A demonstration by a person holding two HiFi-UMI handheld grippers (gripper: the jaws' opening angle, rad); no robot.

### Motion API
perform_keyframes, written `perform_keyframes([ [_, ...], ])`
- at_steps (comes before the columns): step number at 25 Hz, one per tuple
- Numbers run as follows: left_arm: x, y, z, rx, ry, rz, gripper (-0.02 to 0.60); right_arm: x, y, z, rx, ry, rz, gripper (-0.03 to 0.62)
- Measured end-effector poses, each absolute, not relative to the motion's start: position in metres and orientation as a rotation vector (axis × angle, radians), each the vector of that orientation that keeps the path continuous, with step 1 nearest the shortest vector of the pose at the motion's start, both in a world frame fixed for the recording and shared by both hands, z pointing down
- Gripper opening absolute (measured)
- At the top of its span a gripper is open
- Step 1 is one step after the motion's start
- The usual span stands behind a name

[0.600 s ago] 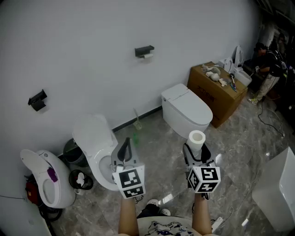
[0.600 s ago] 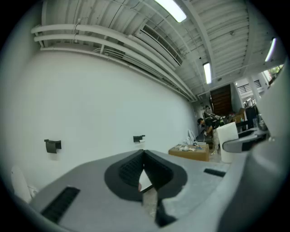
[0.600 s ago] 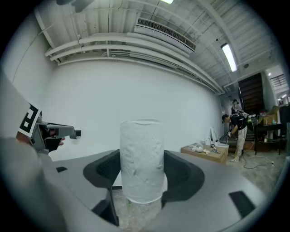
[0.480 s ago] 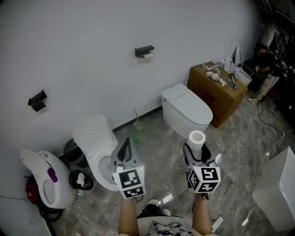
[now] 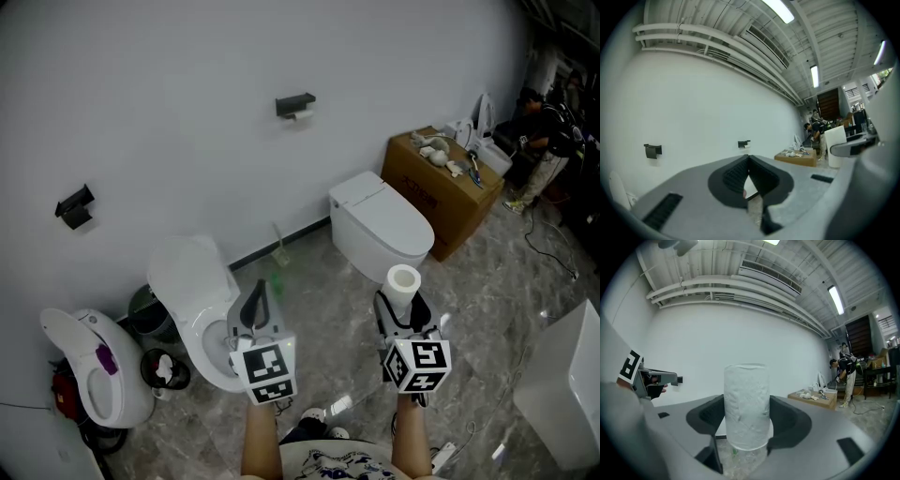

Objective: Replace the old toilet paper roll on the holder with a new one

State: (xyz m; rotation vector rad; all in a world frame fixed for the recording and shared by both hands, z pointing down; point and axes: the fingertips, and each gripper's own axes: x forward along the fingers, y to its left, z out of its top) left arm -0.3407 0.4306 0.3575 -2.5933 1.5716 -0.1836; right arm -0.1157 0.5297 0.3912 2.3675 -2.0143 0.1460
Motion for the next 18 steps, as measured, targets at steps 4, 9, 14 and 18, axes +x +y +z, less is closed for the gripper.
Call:
perform_keyframes([
  [4,-0.346,0.419,0.358,-2.589,1.586,-0.172,0.003,-0.119,0.518,0.393,2.385,-2.000,0.150,0.305],
  [9,-0.348,0.407,0.356,-2.595,1.522,-0.139,0.003,-0.125,0.505,0.397,2.402,-1.991,0.158,0.305],
  [14,-0.349,0.399,0.353,-2.576,1.480,-0.134,0.057,-0.129,0.500,0.399,2.420,-1.971,0.163,0.305],
  [18,-0.353,0.391,0.356,-2.632,1.476,-0.125,0.174,-0.135,0.496,0.403,2.423,-1.962,0.171,0.305],
])
